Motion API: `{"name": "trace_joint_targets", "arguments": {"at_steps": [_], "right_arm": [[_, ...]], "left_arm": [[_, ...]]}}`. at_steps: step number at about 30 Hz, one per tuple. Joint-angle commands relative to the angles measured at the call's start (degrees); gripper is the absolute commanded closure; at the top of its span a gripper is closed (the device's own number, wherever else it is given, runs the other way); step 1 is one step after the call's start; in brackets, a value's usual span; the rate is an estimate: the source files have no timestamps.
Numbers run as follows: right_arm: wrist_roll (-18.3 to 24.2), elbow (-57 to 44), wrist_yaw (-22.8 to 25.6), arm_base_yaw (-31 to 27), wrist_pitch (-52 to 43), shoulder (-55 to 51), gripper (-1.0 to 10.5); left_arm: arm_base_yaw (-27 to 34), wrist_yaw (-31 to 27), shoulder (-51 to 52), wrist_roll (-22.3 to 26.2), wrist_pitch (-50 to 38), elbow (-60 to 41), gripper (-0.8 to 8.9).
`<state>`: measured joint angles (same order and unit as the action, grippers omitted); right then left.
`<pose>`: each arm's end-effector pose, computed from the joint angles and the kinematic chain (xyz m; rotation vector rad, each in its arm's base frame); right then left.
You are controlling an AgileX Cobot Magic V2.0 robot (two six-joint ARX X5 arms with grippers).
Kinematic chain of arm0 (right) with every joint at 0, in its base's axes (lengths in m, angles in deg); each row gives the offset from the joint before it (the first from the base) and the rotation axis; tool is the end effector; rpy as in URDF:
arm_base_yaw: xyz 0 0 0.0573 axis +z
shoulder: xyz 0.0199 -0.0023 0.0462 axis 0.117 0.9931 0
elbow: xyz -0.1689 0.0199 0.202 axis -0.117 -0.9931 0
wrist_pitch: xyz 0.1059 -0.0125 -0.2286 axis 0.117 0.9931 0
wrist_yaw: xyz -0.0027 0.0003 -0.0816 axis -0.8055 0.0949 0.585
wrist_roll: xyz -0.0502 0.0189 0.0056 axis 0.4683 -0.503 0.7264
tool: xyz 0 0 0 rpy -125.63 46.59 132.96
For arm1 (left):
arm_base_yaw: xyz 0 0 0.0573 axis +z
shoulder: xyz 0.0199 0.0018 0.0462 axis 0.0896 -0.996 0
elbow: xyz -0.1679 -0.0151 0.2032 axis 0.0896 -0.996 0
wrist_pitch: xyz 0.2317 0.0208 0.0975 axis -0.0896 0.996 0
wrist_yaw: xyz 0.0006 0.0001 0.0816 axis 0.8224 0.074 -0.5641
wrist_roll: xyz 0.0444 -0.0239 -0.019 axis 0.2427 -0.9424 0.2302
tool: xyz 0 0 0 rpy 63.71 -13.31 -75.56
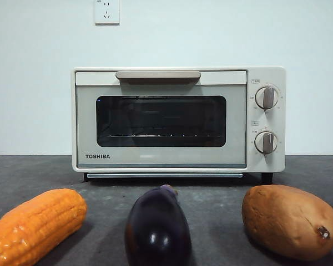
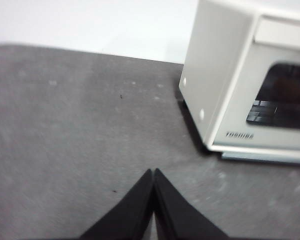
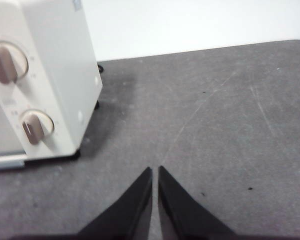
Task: Take the eggplant from the table,put the eggplant in the oven
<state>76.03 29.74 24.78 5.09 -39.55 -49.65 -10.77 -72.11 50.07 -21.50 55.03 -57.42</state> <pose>0.0963 -0.0019 0.1559 0.1776 0.1193 -0.0105 0.0946 -0.0102 0.1604 -0.2112 0.1306 -0.1146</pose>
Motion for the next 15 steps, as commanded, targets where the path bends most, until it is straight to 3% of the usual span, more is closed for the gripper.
{"name": "trace_joint_targets", "arguments": {"at_steps": [1,3,9,15], "right_arm": [[-6.7,-0.2,-0.3,0.0,-1.6,0.0,9.4],[-9.0,-0.1,-1.4,0.0,-1.7,0.0,9.4],[-11.1,1.0,-8.7,0.0,-0.7,0.0,9.4],[-12.2,6.0,-10.5,0.0,3.1,0.0,9.4]], "left_arm": [[0.0,0.2,0.1,-12.9,-0.7,0.0,8.09],[0.0,0.4,0.1,-15.4,-0.5,0.1,8.09],[0.0,2.4,0.0,-17.0,0.3,1.5,8.09],[0.0,2.9,-2.0,-17.5,6.3,7.0,8.09]]}}
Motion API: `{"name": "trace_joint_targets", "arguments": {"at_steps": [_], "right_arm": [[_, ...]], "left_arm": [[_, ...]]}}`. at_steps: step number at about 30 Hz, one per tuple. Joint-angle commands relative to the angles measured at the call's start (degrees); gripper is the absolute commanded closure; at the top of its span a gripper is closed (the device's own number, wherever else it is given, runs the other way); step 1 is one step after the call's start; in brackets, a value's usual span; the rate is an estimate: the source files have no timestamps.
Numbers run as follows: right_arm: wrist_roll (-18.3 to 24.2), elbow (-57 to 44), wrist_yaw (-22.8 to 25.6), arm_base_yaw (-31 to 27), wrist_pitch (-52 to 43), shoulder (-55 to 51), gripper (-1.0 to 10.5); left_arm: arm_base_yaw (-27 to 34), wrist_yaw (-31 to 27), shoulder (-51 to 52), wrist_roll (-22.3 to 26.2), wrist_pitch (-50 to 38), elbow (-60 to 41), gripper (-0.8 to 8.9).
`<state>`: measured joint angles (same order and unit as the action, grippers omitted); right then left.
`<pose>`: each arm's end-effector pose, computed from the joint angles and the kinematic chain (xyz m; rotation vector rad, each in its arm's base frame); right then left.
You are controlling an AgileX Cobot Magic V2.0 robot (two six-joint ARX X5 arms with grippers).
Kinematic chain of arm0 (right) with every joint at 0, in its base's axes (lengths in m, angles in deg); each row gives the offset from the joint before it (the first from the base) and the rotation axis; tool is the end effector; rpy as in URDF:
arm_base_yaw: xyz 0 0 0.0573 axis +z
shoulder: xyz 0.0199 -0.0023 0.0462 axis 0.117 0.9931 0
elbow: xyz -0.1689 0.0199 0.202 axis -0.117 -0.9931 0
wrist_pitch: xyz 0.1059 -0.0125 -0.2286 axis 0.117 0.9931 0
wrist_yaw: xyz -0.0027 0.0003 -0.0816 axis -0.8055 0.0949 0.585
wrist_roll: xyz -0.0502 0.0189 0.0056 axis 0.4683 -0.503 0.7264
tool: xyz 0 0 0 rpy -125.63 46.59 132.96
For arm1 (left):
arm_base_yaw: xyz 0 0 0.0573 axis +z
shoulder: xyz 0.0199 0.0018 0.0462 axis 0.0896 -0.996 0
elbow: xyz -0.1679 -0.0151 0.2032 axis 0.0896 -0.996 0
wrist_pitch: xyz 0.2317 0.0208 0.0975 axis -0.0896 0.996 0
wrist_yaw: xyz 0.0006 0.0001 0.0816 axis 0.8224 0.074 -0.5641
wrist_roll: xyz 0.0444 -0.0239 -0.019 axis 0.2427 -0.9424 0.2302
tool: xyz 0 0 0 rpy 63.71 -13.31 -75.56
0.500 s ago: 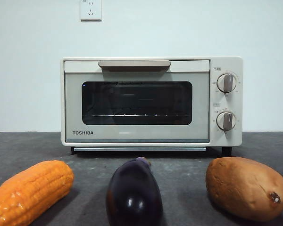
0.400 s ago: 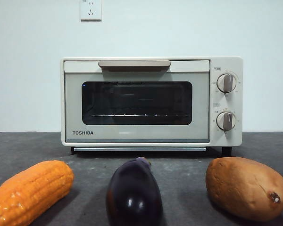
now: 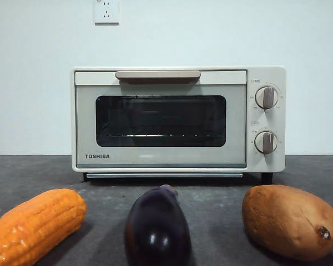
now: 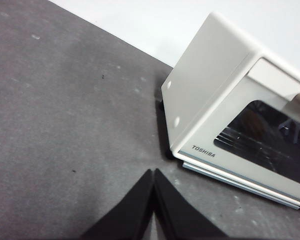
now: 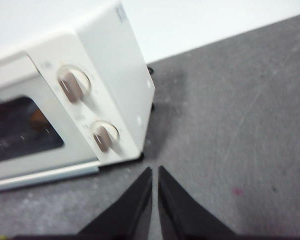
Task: Take the eggplant from the table,put the eggplant in the oven
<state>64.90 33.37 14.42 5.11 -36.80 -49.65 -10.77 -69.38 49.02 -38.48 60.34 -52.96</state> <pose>0.0915 0.0035 0.1728 0.3797 0.1360 0.1598 0.0896 -0.0111 0.1764 -0.5083 0.1921 -0.1328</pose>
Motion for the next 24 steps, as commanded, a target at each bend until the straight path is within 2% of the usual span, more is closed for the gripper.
{"name": "trace_joint_targets", "arguments": {"at_steps": [1,10,17,20,24], "right_arm": [[-1.1,3.4,-0.2,0.0,1.0,0.0,9.4],[-1.0,15.9,0.3,0.0,7.1,1.7,9.4],[-0.3,25.7,-0.5,0.0,11.1,10.1,9.4],[1.1,30.3,-3.0,0.0,14.3,15.2,9.4],[2.8,36.3,-8.5,0.0,19.4,22.4,9.4]], "left_arm": [[0.0,0.1,-1.5,-0.5,1.9,3.5,8.09],[0.0,2.2,-10.3,0.7,5.7,13.2,8.09],[0.0,6.1,-20.7,4.3,9.4,22.2,8.09],[0.0,8.5,-25.4,6.5,11.1,26.3,8.09],[0.0,12.3,-31.1,8.5,13.6,31.3,8.09]]}}
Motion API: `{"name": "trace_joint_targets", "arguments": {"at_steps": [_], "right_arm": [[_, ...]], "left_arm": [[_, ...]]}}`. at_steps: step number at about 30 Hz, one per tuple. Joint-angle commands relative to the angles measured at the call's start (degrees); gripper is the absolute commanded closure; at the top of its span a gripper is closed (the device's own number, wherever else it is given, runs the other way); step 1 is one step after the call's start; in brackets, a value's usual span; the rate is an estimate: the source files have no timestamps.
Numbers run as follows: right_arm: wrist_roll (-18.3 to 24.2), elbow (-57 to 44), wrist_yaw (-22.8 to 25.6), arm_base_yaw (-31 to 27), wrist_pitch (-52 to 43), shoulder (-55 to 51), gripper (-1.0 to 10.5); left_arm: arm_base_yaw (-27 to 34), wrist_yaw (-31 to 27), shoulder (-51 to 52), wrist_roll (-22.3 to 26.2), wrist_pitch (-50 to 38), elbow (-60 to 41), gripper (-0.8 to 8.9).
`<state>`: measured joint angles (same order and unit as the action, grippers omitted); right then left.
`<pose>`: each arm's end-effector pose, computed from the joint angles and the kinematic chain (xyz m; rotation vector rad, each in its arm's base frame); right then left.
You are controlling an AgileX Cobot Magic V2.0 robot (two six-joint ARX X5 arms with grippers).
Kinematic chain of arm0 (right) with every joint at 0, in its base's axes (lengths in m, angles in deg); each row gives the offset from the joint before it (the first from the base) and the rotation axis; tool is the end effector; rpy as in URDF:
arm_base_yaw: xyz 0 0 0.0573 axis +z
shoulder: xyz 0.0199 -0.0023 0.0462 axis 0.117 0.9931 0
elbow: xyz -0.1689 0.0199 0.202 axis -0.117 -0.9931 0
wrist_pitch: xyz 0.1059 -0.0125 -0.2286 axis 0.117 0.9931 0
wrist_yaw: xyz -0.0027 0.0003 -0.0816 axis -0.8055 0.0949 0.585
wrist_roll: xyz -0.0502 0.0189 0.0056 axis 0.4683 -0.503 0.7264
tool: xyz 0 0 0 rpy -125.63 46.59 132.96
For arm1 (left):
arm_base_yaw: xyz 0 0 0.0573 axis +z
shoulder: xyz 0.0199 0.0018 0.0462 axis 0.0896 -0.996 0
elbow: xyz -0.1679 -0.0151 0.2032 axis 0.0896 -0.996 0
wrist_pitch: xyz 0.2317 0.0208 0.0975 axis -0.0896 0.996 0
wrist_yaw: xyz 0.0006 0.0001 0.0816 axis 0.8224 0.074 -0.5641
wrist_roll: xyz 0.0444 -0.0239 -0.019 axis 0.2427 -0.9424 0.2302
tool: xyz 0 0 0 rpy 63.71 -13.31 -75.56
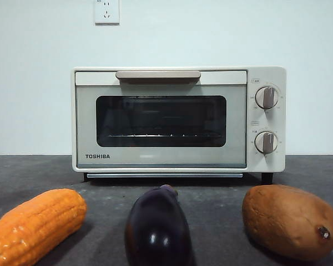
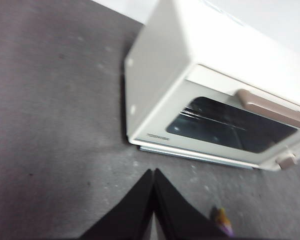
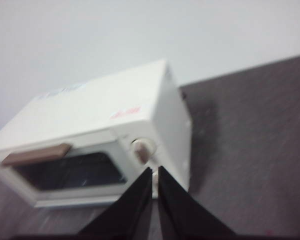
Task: Take the eggplant from the table,put the eggplant in the oven
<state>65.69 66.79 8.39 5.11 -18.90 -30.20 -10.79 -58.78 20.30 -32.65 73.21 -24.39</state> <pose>0.0795 0.0068 0.3098 0.3812 0.2200 0.2525 0.1180 -0.0192 0.2810 -0.4321 0.4467 -0.2742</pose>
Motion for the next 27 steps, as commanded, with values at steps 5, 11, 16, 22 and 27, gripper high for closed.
{"name": "trace_joint_targets", "arguments": {"at_steps": [5,11,16,22,27], "right_arm": [[2.8,9.8,-11.1,0.0,6.8,11.0,8.4],[-1.9,12.8,-24.9,1.2,5.5,17.9,6.6],[-7.9,12.8,-29.2,6.2,2.6,22.5,5.7],[-11.3,12.8,-23.6,19.0,-2.1,27.6,5.7],[-12.1,12.8,-12.9,31.5,-2.3,33.6,5.7]], "left_arm": [[0.0,6.1,-8.3,4.4,2.4,7.3,8.09],[-0.1,7.7,-12.0,5.0,2.2,9.7,8.09],[-0.8,7.7,-12.9,5.4,2.1,9.9,8.09],[-1.6,7.7,-13.0,6.3,2.2,9.9,8.09],[-1.6,7.7,-13.0,6.4,2.2,9.9,8.09]]}}
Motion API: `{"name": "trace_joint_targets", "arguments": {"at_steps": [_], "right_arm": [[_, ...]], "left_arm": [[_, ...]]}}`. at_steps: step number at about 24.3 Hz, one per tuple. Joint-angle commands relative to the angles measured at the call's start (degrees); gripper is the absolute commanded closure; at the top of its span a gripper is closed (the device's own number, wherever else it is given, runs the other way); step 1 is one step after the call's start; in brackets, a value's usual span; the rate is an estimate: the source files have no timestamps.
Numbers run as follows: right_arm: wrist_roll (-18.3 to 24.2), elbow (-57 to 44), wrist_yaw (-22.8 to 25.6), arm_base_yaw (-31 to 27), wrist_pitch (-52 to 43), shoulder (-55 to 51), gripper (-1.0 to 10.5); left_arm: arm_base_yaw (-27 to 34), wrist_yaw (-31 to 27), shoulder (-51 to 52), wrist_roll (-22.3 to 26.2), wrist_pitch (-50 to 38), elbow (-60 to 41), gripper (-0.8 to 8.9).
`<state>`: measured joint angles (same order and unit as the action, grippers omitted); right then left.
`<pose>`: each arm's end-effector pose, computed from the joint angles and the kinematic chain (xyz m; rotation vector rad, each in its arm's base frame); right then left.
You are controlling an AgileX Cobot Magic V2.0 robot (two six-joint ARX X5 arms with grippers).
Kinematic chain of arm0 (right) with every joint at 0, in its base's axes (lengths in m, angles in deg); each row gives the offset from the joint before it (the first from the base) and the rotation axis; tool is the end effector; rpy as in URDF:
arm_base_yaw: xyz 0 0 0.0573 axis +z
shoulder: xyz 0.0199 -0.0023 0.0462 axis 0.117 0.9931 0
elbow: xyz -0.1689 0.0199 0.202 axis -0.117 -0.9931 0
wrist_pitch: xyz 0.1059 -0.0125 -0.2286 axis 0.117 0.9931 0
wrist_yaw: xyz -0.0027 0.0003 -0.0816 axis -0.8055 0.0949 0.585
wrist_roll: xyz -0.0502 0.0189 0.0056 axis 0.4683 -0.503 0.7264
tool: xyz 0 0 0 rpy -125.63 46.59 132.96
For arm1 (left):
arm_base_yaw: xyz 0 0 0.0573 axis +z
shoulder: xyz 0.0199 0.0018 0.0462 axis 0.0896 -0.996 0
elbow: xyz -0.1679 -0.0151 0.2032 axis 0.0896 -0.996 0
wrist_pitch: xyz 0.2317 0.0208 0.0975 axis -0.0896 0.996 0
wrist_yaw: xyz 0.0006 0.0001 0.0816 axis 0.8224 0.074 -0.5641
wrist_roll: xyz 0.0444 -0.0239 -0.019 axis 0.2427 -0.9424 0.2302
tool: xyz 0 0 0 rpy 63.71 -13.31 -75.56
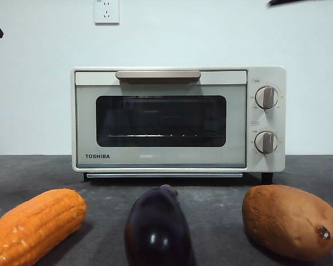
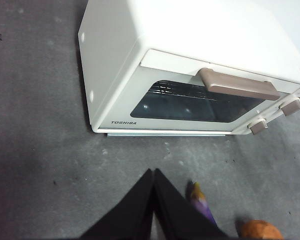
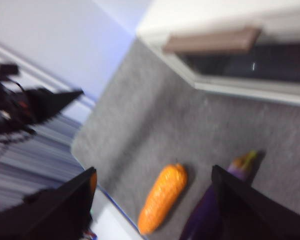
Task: Take the eggplant from the table,put the eggplant in the oven
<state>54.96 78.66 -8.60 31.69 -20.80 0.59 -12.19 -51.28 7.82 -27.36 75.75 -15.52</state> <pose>0.1555 0.0908 0.3229 0.5248 0.7568 0.8694 0.1500 -0.0297 0.3034 -0.3709 0.5631 -0.4252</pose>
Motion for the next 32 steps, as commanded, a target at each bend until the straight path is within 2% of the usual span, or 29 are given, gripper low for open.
{"name": "trace_joint_targets", "arguments": {"at_steps": [1,6,10,15,21,24,29,30,32], "right_arm": [[-1.4,0.9,5.8,7.0,-0.3,4.2,5.7],[-3.0,2.3,13.7,16.5,1.8,13.0,5.7],[-3.5,4.8,18.5,21.7,5.8,20.7,5.7],[-4.5,10.6,27.8,27.8,10.4,35.5,5.8],[-5.8,14.7,31.0,30.0,9.1,48.7,6.0],[-5.9,14.8,30.6,30.1,7.8,51.2,6.3],[-7.3,15.6,30.3,30.4,9.7,49.9,7.6],[-6.2,17.0,30.3,30.4,12.6,48.6,7.6],[-0.9,22.0,30.5,30.4,21.2,45.3,7.6]], "left_arm": [[-0.2,0.2,-0.5,1.1,-0.3,1.1,8.09],[-0.2,0.2,-0.5,1.1,-0.3,1.1,8.09],[-0.2,0.2,-0.5,1.1,-0.3,1.1,8.09],[-0.2,0.2,-0.5,1.1,-0.2,1.1,8.09],[-0.2,0.2,-0.5,1.6,0.0,1.1,8.09],[-0.2,0.2,-0.5,2.5,0.2,1.1,8.09],[-0.2,0.2,-0.5,2.6,0.2,1.1,8.09],[-0.2,0.2,-0.5,2.6,0.2,1.1,8.09],[-0.2,0.3,-0.7,2.6,0.0,1.1,8.09]]}}
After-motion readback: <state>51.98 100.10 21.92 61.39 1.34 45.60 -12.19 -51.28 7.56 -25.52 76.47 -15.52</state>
